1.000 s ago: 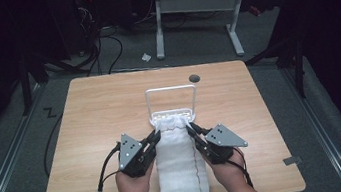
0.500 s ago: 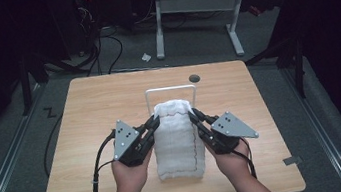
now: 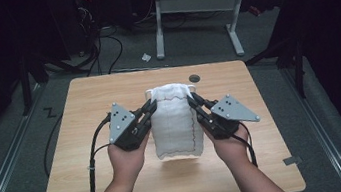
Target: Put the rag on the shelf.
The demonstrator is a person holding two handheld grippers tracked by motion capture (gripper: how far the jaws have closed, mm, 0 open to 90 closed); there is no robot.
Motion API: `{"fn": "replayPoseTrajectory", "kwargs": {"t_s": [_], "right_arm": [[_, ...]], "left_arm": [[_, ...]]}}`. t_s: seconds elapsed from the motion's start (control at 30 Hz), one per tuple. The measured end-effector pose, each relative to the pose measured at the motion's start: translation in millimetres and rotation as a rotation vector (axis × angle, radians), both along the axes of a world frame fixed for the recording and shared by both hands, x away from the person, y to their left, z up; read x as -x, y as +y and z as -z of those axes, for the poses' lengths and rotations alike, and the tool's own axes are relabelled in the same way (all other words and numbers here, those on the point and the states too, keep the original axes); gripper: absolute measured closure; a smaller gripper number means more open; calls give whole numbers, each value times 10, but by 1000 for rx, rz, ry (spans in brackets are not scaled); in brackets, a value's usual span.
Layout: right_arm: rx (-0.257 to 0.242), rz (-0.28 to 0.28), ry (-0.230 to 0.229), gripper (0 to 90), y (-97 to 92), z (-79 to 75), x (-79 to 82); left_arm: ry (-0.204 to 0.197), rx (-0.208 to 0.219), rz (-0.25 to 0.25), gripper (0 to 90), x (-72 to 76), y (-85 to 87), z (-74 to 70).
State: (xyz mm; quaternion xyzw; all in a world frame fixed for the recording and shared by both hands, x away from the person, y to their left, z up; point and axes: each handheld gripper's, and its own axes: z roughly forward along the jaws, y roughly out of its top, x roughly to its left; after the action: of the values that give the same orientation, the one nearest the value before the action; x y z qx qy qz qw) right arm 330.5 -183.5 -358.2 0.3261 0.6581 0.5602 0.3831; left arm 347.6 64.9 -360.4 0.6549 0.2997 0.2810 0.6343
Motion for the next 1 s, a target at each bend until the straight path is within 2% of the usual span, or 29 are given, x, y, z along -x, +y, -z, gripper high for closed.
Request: {"fn": "replayPoseTrajectory", "kwargs": {"t_s": [0.23,0.53,0.8,0.97,1.0], "right_arm": [[-3,8,1,824,7,-67,-146],[-21,26,2,825,19,-120,-366],[-31,34,-11,825,30,-280,-601],[-29,44,-17,825,44,-337,-705],[-33,47,-9,825,42,-350,-761]], "left_arm": [[18,18,2,859,-147,9,-47],[2,11,-28,859,-370,-25,-132],[-5,21,-48,859,-637,-35,-286],[-6,24,-52,859,-760,-39,-325],[-4,18,-54,859,-828,-42,-333]]}}
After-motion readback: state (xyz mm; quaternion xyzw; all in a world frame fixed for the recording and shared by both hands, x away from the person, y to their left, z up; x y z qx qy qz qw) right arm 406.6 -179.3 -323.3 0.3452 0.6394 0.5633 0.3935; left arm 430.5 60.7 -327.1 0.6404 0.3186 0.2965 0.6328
